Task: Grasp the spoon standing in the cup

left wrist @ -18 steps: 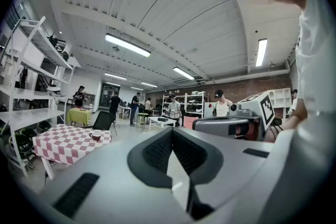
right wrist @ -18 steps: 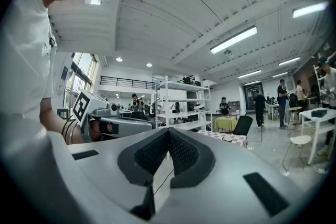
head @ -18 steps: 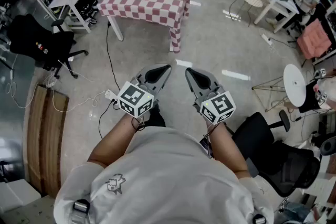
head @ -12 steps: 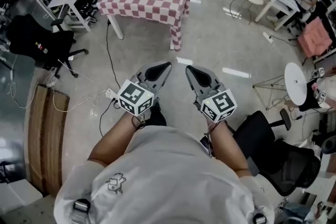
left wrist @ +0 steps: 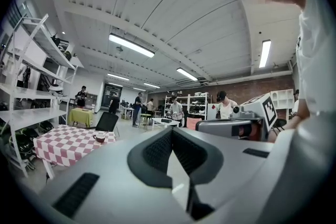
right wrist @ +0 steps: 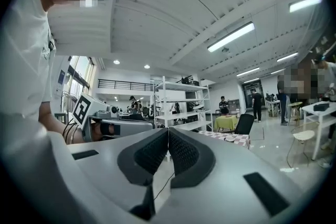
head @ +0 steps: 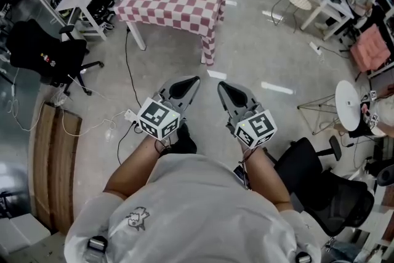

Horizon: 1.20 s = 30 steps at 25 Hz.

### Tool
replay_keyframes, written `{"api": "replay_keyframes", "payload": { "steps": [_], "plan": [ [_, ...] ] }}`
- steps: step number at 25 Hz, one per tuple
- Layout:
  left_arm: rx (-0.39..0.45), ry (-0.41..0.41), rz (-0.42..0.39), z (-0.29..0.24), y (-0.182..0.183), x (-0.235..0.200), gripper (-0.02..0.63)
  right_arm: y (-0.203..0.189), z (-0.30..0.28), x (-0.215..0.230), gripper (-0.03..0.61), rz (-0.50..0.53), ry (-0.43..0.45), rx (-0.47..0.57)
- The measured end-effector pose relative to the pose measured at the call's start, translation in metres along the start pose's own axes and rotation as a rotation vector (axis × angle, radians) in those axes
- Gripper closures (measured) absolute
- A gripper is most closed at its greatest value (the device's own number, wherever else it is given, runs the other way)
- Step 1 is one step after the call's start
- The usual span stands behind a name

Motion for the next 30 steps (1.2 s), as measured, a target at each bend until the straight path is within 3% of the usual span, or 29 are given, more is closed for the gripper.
{"api": "replay_keyframes", "payload": {
  "steps": [9,17,30],
  "plan": [
    [0.011,0.012,0.022,-0.023,-0.002,-0.096,0.6,-0.009,-0.09,0.04,0.548,-0.022,-0.001,-0.023],
    [-0.001,-0.018,0.013,-0.047,0.02,-0.179,0.6,0.01,-0.171,0.077,0.548,-0.025,-0.025,-0.025],
    [-0.001,0.007,0.024,-0.091,0.027,-0.247,0.6,0.012,-0.243,0.131,0.548,-0.042,0.011,-0.033]
  ]
}}
Point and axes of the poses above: the fingertips, and each gripper's own axes: z backward along the fingers, x to its right, y out of its top, the point moved 4 cm from there along z, backward along the fingers, and after that the axes turned 3 degrees about -y, right-handed, at the moved point
